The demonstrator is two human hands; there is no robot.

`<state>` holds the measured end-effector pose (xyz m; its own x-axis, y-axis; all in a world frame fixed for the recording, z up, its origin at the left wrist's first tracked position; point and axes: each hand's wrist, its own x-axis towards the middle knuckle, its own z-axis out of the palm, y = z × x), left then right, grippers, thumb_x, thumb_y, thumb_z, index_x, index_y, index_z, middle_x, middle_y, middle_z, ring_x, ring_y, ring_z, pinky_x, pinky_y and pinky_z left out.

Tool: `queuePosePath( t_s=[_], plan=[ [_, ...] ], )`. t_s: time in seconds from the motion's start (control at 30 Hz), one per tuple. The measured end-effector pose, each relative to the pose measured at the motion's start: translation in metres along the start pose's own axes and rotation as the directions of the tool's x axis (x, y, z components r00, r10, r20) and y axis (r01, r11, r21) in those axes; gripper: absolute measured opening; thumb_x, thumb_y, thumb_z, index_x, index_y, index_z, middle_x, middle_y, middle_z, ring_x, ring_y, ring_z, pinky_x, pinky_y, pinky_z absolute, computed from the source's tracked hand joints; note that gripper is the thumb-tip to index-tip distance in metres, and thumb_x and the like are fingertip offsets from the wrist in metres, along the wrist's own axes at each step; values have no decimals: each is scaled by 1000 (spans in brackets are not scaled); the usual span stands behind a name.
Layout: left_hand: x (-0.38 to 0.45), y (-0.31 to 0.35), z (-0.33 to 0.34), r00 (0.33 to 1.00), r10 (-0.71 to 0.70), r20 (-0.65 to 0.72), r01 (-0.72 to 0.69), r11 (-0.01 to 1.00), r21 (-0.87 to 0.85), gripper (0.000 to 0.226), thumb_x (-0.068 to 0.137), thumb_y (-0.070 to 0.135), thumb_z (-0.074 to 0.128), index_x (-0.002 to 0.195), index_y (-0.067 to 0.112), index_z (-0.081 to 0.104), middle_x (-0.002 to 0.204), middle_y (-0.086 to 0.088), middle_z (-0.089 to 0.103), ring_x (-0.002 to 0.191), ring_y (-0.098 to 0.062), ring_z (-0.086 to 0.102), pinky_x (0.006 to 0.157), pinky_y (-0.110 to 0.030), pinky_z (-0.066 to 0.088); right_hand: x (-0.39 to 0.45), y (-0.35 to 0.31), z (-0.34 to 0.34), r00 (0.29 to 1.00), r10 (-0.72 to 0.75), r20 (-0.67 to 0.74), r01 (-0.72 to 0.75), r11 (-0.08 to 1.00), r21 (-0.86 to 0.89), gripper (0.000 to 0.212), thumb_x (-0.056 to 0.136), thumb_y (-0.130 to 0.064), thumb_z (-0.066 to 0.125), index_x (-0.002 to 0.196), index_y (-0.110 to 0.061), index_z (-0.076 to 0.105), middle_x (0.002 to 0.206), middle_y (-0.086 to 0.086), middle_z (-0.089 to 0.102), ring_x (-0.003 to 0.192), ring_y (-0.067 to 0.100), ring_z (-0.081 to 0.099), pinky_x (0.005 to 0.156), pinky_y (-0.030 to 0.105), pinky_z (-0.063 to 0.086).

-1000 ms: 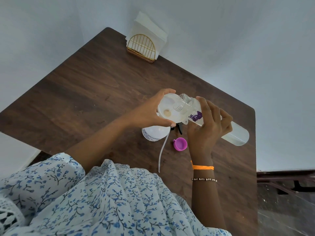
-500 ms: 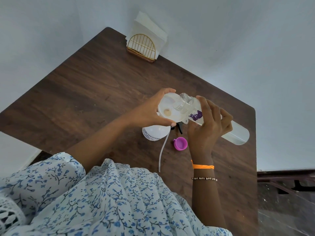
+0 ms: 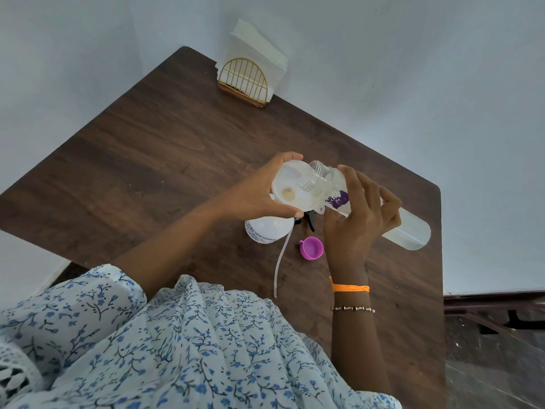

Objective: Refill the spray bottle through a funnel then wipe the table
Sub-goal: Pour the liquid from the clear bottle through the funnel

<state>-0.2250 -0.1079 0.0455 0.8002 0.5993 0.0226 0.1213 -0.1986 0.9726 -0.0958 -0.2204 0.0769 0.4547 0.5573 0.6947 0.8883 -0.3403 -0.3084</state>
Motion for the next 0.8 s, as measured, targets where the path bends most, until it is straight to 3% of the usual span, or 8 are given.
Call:
queuePosePath(
  t_s=[0.8],
  plan=[
    [0,0,0,1000,1,3,-1,1000,-1,87,66,38,82,130,48,24,119,45,30,110,26,33,76,5,37,0,0,0,1000,-3,-10,3,1000,-9,58,58,5,77,110,-19,67,109,-2,67,106,18,37,82,37,26]
  ],
)
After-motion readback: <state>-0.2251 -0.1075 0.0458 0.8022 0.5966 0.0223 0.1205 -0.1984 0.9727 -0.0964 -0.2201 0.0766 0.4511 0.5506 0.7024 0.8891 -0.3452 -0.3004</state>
